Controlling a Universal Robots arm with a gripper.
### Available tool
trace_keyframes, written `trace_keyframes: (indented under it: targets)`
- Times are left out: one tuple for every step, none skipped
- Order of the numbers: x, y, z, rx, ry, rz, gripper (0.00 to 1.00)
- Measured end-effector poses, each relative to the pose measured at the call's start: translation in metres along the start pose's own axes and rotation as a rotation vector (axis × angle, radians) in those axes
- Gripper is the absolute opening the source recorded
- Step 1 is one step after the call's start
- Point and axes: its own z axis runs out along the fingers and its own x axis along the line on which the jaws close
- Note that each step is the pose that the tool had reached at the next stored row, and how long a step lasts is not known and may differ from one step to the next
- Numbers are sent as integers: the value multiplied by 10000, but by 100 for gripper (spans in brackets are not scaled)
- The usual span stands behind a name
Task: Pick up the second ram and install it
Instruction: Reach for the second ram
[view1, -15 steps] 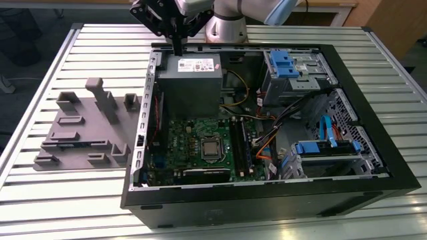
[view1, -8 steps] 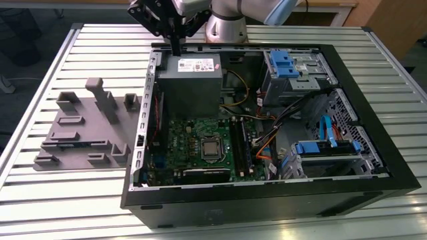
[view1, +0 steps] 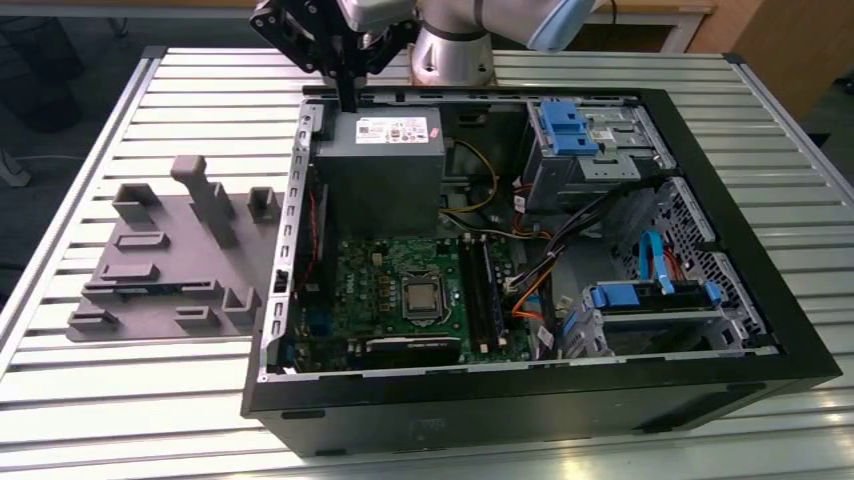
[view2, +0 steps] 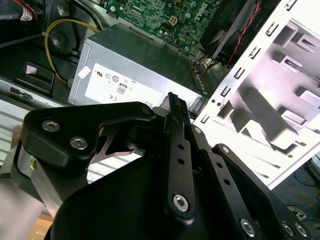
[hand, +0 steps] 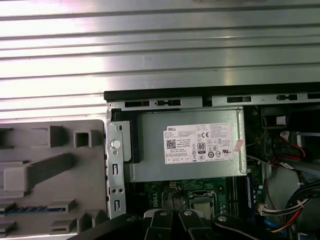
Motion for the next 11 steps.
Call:
trace_keyframes:
  targets:
    - [5, 0, 0, 0, 0, 0, 11]
    - [10, -1, 0, 0, 0, 0, 11]
    - [15, -1, 0, 0, 0, 0, 11]
    - [20, -1, 0, 0, 0, 0, 11]
    - [25, -2, 0, 0, 0, 0, 11]
    - [30, -2, 0, 0, 0, 0, 11]
    - [35, -3, 0, 0, 0, 1, 11]
    - [40, -3, 0, 0, 0, 0, 11]
    - [45, -4, 0, 0, 0, 0, 11]
    - [50, -4, 0, 0, 0, 0, 11]
    - [55, -4, 0, 1, 0, 0, 11]
